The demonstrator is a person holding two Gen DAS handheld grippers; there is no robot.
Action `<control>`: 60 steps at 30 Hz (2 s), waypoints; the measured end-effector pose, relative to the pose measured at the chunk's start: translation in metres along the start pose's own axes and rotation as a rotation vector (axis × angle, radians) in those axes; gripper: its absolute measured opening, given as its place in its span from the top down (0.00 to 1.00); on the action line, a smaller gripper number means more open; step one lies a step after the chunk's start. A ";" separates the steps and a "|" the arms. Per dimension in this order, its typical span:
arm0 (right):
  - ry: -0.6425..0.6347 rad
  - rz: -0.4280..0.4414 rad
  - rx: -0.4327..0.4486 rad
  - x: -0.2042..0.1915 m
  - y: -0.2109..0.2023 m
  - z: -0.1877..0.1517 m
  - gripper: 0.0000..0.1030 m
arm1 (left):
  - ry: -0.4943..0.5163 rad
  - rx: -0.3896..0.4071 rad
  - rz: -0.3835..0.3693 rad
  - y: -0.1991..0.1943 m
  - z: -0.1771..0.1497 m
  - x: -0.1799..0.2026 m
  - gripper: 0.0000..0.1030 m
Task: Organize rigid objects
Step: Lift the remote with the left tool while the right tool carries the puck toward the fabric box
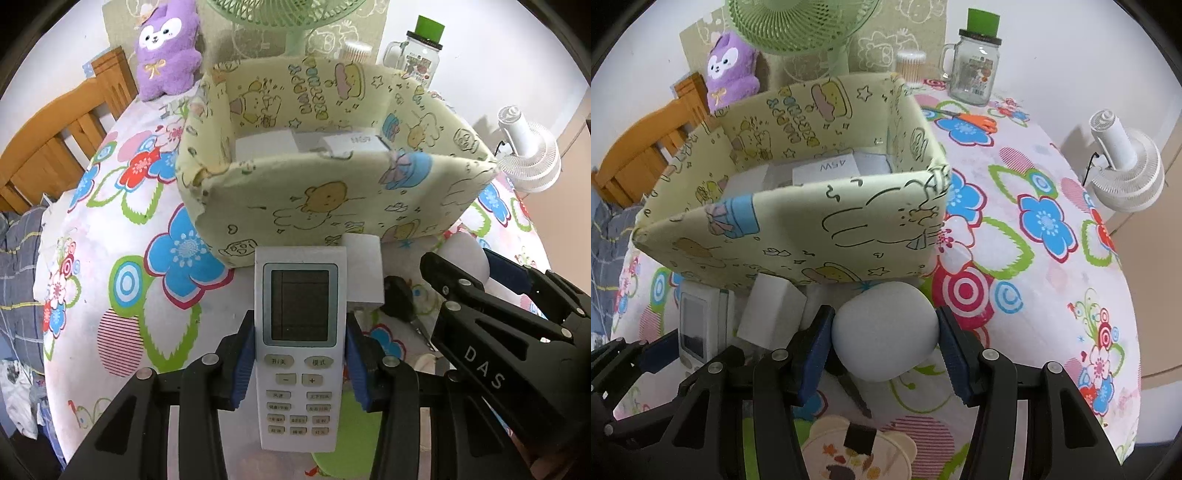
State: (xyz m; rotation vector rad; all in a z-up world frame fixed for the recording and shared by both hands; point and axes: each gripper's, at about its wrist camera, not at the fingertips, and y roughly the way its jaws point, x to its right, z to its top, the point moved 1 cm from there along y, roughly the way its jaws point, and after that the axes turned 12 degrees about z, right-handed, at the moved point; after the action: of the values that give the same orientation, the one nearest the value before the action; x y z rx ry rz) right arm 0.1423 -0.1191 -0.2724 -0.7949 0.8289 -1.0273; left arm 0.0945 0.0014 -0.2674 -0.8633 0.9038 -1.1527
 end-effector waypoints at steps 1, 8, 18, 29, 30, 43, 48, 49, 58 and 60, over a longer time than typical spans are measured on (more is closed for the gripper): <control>0.004 0.001 0.005 0.001 -0.004 0.001 0.43 | 0.004 0.007 0.000 -0.003 0.000 0.001 0.56; 0.011 -0.003 0.044 0.000 -0.026 0.002 0.43 | 0.010 0.052 0.005 -0.025 0.005 0.004 0.57; 0.009 -0.008 0.097 -0.002 -0.061 0.011 0.43 | 0.009 0.115 0.019 -0.060 0.011 0.004 0.57; 0.004 0.002 0.150 -0.008 -0.098 0.021 0.43 | -0.003 0.168 0.019 -0.096 0.016 0.004 0.57; 0.005 0.002 0.153 -0.009 -0.101 0.021 0.43 | -0.009 0.171 0.018 -0.098 0.016 0.003 0.57; -0.007 -0.005 0.200 -0.013 -0.137 0.025 0.43 | -0.032 0.204 0.004 -0.126 0.021 0.000 0.57; -0.006 -0.005 0.213 -0.015 -0.145 0.030 0.43 | -0.034 0.211 0.005 -0.134 0.025 -0.001 0.57; -0.005 -0.004 0.217 -0.015 -0.146 0.031 0.43 | -0.035 0.214 0.003 -0.135 0.026 -0.001 0.57; -0.008 -0.004 0.263 -0.019 -0.163 0.043 0.43 | -0.031 0.261 0.002 -0.150 0.039 -0.003 0.57; -0.007 -0.006 0.269 -0.019 -0.165 0.046 0.43 | -0.032 0.267 0.001 -0.152 0.041 -0.003 0.57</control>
State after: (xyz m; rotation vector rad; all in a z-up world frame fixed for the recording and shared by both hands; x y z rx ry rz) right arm 0.1112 -0.1451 -0.1045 -0.5716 0.6648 -1.1131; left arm 0.0760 -0.0207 -0.1126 -0.6612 0.7041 -1.2231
